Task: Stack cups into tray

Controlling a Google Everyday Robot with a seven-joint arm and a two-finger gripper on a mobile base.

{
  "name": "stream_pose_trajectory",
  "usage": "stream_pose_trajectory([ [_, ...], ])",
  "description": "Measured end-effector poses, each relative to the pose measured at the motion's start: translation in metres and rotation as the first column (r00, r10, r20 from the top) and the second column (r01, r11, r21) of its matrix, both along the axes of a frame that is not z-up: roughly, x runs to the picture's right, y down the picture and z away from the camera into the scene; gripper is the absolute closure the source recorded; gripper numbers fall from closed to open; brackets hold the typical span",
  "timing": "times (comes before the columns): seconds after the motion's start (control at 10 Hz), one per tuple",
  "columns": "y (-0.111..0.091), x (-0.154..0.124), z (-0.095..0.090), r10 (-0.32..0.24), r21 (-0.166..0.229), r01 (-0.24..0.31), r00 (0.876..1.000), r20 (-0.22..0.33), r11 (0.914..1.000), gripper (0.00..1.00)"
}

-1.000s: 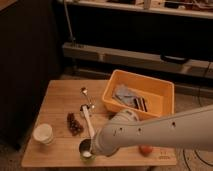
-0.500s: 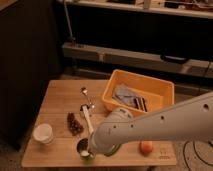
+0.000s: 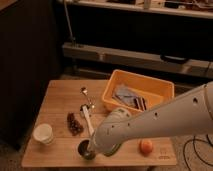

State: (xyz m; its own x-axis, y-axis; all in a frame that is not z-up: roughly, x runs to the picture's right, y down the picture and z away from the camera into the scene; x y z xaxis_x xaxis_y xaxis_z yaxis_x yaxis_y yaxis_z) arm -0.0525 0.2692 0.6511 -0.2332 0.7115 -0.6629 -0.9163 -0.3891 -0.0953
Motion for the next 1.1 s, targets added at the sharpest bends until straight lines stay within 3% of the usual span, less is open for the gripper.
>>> stream_pose_trajectory([
  [0.3, -0.001, 0.008, 0.017, 0.017, -0.004, -0.017, 1.0, -0.008, 0.9999, 0.2],
  [0.7, 0.007, -0.005, 0.05, 0.016, -0.023, -0.016, 1.0, 0.016, 0.9996, 0.2],
  [0.9, 0.006, 0.008, 0.052, 0.059, -0.005, -0.059, 0.998, 0.013, 0.9983, 0.31],
  [1.1, -0.005, 0.018, 0.056, 0.107, 0.035, -0.108, 0.994, 0.024, 0.9936, 0.32],
])
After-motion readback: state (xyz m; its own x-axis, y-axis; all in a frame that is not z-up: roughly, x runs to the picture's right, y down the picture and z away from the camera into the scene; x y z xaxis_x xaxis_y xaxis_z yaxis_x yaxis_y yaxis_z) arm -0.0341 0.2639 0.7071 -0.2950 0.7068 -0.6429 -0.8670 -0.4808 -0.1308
